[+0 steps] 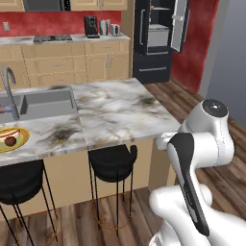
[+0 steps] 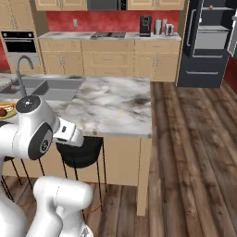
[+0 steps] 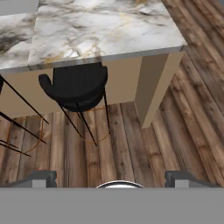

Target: Pick up the apple and peach from the fridge and place one fruit on each plate on the dining counter.

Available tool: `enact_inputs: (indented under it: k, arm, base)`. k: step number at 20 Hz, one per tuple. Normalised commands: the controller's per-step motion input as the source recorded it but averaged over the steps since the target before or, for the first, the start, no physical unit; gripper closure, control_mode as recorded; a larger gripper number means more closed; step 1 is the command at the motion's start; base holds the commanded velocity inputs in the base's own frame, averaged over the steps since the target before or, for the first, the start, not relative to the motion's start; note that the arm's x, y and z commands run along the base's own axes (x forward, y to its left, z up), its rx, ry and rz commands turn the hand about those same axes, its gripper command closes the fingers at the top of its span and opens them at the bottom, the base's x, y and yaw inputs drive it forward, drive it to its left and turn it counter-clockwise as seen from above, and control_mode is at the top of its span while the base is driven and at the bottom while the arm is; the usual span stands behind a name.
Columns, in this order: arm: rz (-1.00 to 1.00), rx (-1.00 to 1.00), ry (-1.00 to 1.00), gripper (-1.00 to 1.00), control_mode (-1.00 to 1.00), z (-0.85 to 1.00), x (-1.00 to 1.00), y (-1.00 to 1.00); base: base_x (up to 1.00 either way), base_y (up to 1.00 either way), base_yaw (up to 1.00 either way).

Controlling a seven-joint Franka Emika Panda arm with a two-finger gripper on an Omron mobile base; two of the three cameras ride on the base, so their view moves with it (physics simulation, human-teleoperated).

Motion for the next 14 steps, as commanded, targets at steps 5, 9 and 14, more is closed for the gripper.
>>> enact_inputs:
  k: [5, 9, 14]
  arm:
    - [0.0, 0.0, 0.0, -1.0, 1.0, 0.0, 0.0, 0.0]
    - [0.0, 0.0, 0.0, -1.0, 1.0, 0.0, 0.0, 0.0]
    - [0.0, 0.0, 0.0, -1.0, 1.0, 0.0, 0.0, 0.0]
  base:
    - [0.11, -1.0, 0.0]
    - [0.35, -1.0, 0.0]
    - [0.71, -1.0, -0.06]
